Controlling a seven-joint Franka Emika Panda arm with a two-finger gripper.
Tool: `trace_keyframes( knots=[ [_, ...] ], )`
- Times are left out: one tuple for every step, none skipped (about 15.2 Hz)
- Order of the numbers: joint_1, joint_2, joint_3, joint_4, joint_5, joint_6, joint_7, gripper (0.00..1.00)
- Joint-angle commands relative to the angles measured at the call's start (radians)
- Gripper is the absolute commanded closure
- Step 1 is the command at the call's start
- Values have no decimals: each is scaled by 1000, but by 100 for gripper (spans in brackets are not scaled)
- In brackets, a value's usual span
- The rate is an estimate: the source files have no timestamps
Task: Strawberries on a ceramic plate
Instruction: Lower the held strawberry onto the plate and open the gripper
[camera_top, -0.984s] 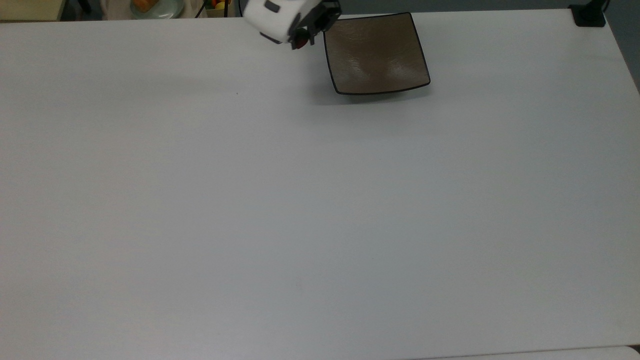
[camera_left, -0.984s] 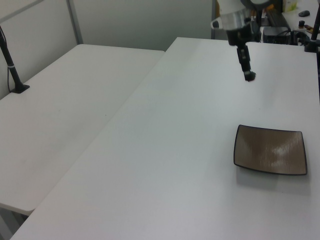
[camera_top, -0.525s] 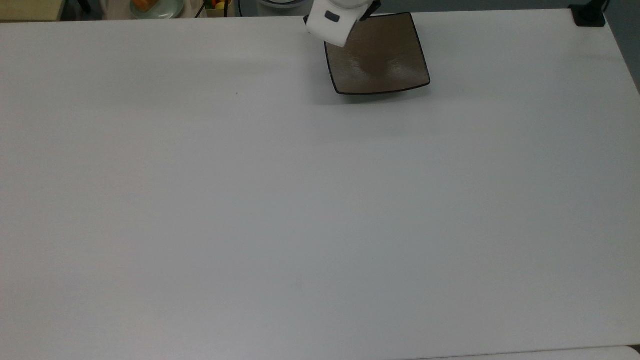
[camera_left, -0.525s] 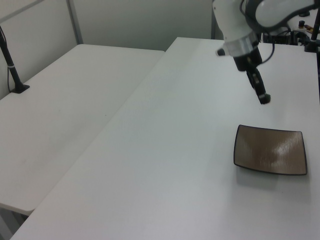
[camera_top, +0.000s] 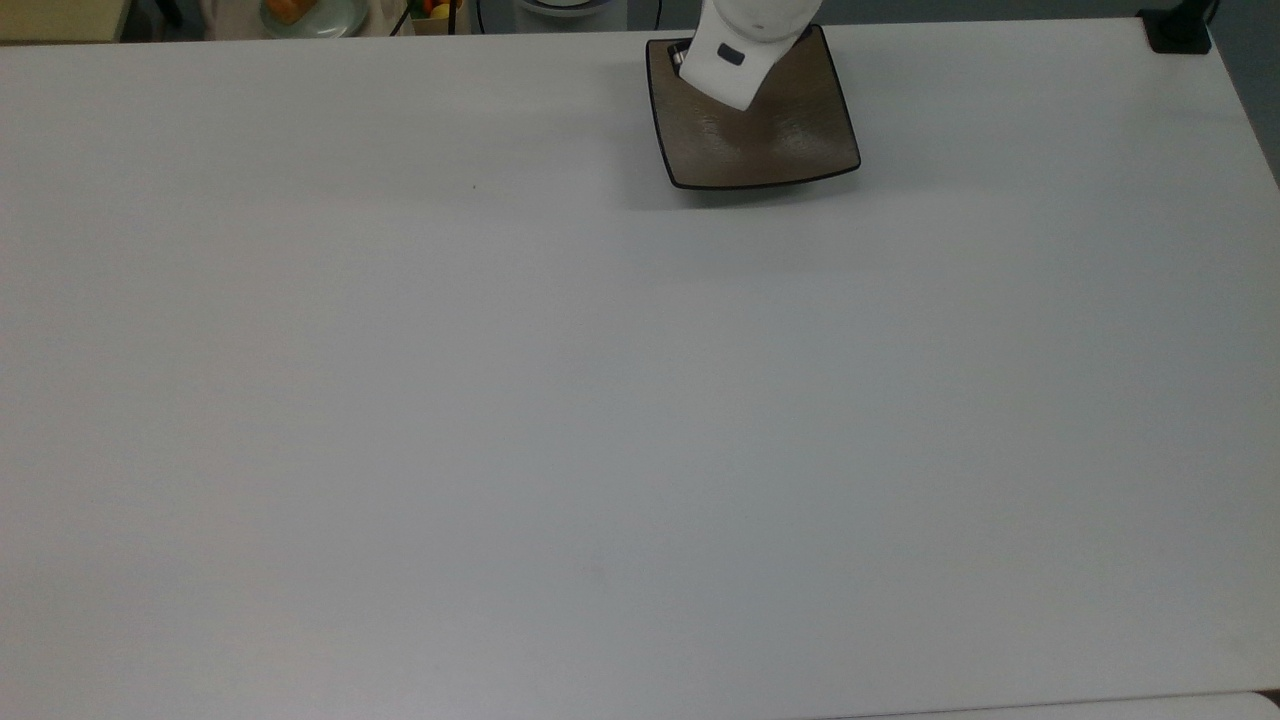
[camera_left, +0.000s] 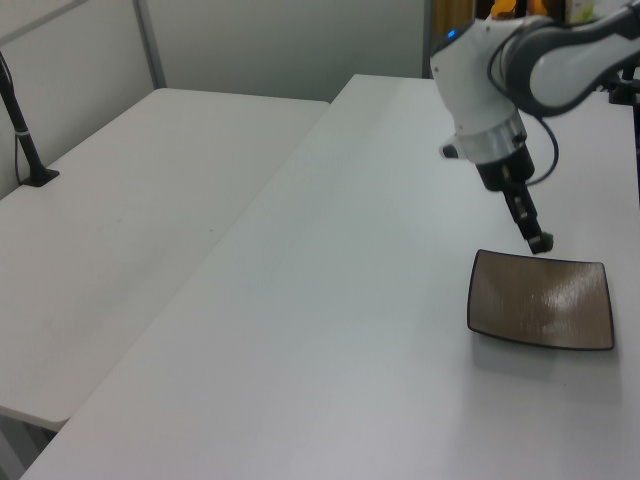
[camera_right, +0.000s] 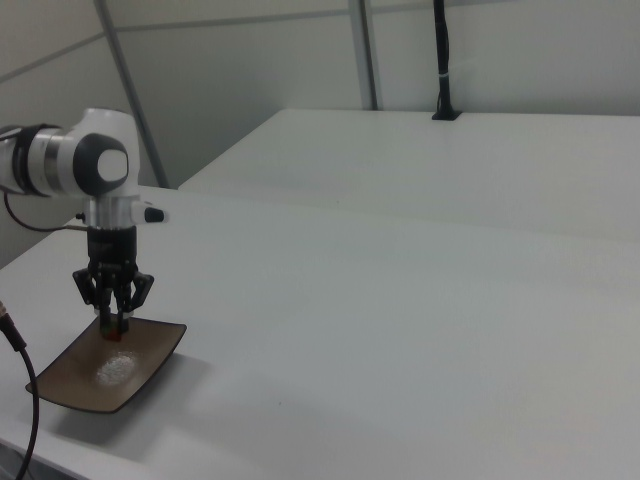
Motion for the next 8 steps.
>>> trace_keyframes(
  knots=[
    [28, 13, 5, -49, 15, 91, 60, 90],
    [29, 16, 6, -58, 15, 109, 69, 90],
    [32, 23, 7, -69, 15, 131, 79, 90],
    [40, 33, 9, -73, 14, 152, 87, 89],
    [46, 45, 9, -76, 12, 165, 95, 89],
    [51, 55, 9, -79, 9, 177, 102, 88],
    [51, 59, 9, -87, 6, 189, 110, 88],
    [51, 61, 9, -95, 1, 197, 110, 88]
  ],
)
